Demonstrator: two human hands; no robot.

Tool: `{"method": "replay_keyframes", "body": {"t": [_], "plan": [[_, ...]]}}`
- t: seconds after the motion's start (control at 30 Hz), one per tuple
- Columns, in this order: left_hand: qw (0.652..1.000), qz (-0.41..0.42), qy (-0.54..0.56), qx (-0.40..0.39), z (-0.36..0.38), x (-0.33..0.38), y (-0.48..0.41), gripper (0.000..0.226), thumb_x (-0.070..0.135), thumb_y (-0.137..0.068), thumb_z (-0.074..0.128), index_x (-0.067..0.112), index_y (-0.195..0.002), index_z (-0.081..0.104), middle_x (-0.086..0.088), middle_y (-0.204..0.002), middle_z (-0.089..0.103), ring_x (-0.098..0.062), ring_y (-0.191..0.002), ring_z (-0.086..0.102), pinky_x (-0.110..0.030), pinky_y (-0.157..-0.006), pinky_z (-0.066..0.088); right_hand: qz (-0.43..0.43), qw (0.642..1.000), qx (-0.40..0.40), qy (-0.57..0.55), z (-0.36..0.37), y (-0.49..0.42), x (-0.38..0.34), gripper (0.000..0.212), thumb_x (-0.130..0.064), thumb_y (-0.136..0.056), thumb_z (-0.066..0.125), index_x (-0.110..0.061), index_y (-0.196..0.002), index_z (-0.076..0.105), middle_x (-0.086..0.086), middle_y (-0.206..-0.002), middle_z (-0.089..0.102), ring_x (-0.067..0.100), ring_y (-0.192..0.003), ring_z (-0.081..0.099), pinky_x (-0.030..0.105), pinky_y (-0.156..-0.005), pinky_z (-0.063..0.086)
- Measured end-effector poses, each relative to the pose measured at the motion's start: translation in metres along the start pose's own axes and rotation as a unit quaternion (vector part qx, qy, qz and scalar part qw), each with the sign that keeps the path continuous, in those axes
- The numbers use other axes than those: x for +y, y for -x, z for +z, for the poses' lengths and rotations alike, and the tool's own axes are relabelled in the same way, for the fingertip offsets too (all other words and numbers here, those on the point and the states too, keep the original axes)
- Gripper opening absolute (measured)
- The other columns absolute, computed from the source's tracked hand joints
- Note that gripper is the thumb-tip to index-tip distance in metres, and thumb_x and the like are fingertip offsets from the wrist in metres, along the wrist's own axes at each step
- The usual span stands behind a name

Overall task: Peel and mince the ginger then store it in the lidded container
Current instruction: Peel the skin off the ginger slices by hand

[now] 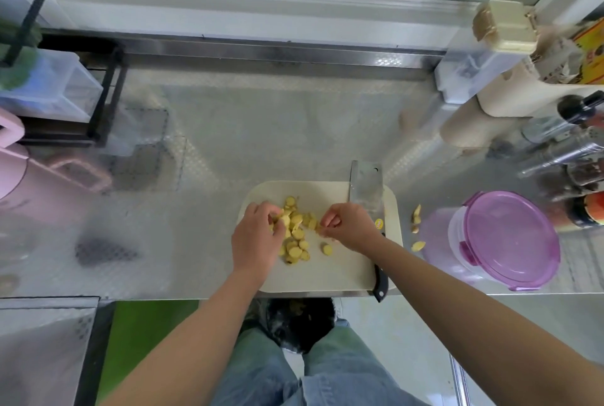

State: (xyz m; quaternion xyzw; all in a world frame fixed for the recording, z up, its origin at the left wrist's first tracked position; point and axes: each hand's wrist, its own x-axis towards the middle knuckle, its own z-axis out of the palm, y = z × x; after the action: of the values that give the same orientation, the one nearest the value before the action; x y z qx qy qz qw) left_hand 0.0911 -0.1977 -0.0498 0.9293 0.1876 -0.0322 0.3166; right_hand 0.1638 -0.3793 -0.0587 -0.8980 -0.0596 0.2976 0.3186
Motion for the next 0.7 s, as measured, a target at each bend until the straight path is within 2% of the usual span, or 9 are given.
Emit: {"method": "replay_keyframes", "body": {"t": [0.1,0.17,0.27,0.33,0.4,0.5,0.6,0.7], "plan": [[1.000,0.022,-0.007,-0.003,0.002,0.003,0.002,0.013,0.020,-0.089,0.062,0.021,-0.101,0.064,0.004,-0.097,0.056,-0.014,-0.076,0.054,-0.025,-0.064,0.040,0.000,0.999,0.008,0.042,-0.004,0.002,0.005,0.011,-0.013,-0.081,0.067,-0.023,-0.084,0.071,-0.013,-0.063,0.058,0.010,-0.065,0.058,0.025,-0.068,0.050],[0.999,0.035,-0.014,-0.006,0.005,0.007,0.004,0.012,0.019,-0.089,0.062,0.021,-0.101,0.064,0.004,-0.096,0.056,-0.015,-0.077,0.054,-0.027,-0.063,0.042,-0.016,0.998,-0.001,0.064,-0.006,0.005,0.004,0.017,-0.012,-0.084,0.061,-0.021,-0.091,0.073,-0.012,-0.062,0.055,0.010,-0.060,0.053,0.024,-0.061,0.045],[0.998,0.054,-0.025,-0.013,0.009,0.014,0.005,0.011,0.019,-0.088,0.062,0.022,-0.098,0.064,0.005,-0.094,0.055,-0.016,-0.076,0.054,-0.030,-0.061,0.044,-0.009,0.999,0.031,0.034,-0.009,0.007,0.004,0.022,-0.009,-0.084,0.055,-0.022,-0.089,0.073,-0.011,-0.056,0.047,0.004,-0.052,0.042,0.020,-0.050,0.033],[0.997,0.072,-0.024,-0.007,0.013,0.019,0.003,0.010,0.020,-0.087,0.062,0.022,-0.097,0.065,0.006,-0.094,0.054,-0.016,-0.076,0.055,-0.028,-0.059,0.040,-0.007,0.999,0.034,-0.012,-0.011,0.009,0.007,0.019,-0.010,-0.084,0.058,-0.021,-0.088,0.073,-0.005,-0.060,0.053,0.007,-0.053,0.044,0.022,-0.053,0.039],[0.996,0.089,-0.005,-0.016,0.018,0.026,0.002,0.014,0.023,-0.088,0.062,0.023,-0.102,0.066,0.008,-0.094,0.051,-0.011,-0.075,0.051,-0.024,-0.060,0.036,-0.007,0.997,0.012,-0.071,-0.016,0.014,0.009,0.013,-0.011,-0.086,0.061,-0.016,-0.091,0.073,0.006,-0.068,0.062,0.011,-0.056,0.051,0.030,-0.060,0.047],[0.989,0.109,0.038,-0.089,0.024,0.037,-0.001,0.024,0.029,-0.090,0.061,0.024,-0.113,0.067,0.008,-0.099,0.055,-0.007,-0.074,0.049,-0.022,-0.064,0.039,-0.017,0.992,-0.034,-0.123,-0.022,0.020,0.011,0.011,-0.012,-0.089,0.063,-0.011,-0.095,0.072,0.004,-0.069,0.062,0.013,-0.056,0.056,0.027,-0.061,0.050],[0.987,0.097,0.051,-0.115,0.028,0.044,-0.004,0.017,0.029,-0.089,0.063,0.022,-0.102,0.072,0.006,-0.092,0.067,-0.006,-0.071,0.055,-0.019,-0.063,0.041,-0.020,0.987,-0.051,-0.148,-0.025,0.023,0.013,0.011,-0.014,-0.088,0.066,-0.013,-0.097,0.072,0.002,-0.073,0.064,0.015,-0.061,0.057,0.026,-0.063,0.050],[0.988,0.066,0.106,-0.092,0.030,0.041,-0.007,0.008,0.023,-0.087,0.067,0.020,-0.090,0.074,0.009,-0.082,0.070,-0.001,-0.068,0.057,-0.010,-0.061,0.038,-0.001,0.986,0.011,-0.164,-0.026,0.023,0.015,0.010,-0.013,-0.087,0.067,-0.014,-0.096,0.073,0.005,-0.081,0.068,0.013,-0.066,0.058,0.019,-0.060,0.051]]}}
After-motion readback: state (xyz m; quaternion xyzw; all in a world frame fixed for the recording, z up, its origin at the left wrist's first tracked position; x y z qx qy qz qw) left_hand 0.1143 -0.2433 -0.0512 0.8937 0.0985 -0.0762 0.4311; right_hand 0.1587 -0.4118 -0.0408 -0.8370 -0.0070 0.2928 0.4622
